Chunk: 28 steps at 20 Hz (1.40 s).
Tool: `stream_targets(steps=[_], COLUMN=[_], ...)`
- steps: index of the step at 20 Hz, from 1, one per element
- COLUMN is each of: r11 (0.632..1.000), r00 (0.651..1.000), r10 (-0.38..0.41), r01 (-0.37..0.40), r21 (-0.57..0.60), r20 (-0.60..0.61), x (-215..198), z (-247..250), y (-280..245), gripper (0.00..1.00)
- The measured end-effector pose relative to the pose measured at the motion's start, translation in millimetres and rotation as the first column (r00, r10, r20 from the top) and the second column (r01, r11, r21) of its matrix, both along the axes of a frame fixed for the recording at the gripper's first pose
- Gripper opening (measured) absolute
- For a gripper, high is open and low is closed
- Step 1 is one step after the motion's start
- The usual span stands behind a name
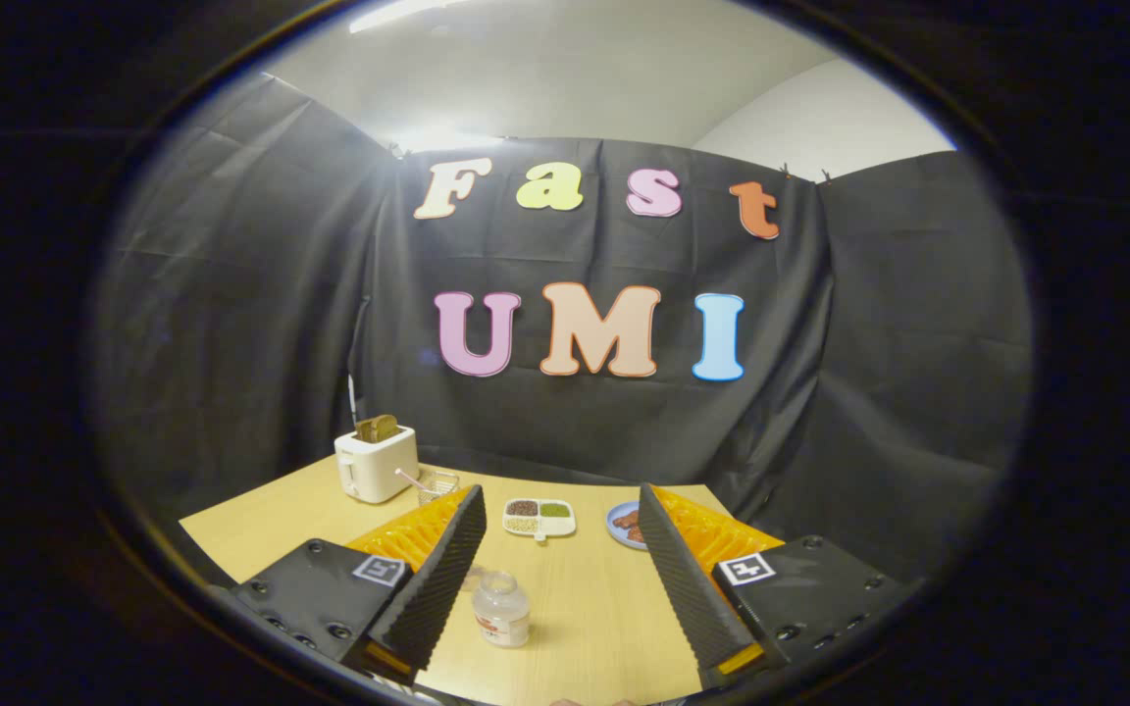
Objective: Take the bottle from table, then pour the juice into the cup, finally place the bottle on the coaster
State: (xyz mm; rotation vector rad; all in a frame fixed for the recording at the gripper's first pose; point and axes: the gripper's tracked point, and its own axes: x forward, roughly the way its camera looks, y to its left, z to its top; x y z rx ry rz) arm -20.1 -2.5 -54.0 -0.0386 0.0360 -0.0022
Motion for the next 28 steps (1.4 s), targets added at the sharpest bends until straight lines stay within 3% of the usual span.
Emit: stream_targets(steps=[11, 19, 28], r11=[0.999, 0.983, 0.982], r00=[1.000, 0.991, 0.975], r10=[0.009, 0.105, 0.150], r01=[-0.009, -0.092, -0.127], r21=[0.041, 0.157, 0.141], r20=[-0.009, -0.079, -0.163], x=[-14, -10, 12], z=[-72, -148, -221], y=[-3, 14, 37], gripper=[0.99, 0.99, 0.99])
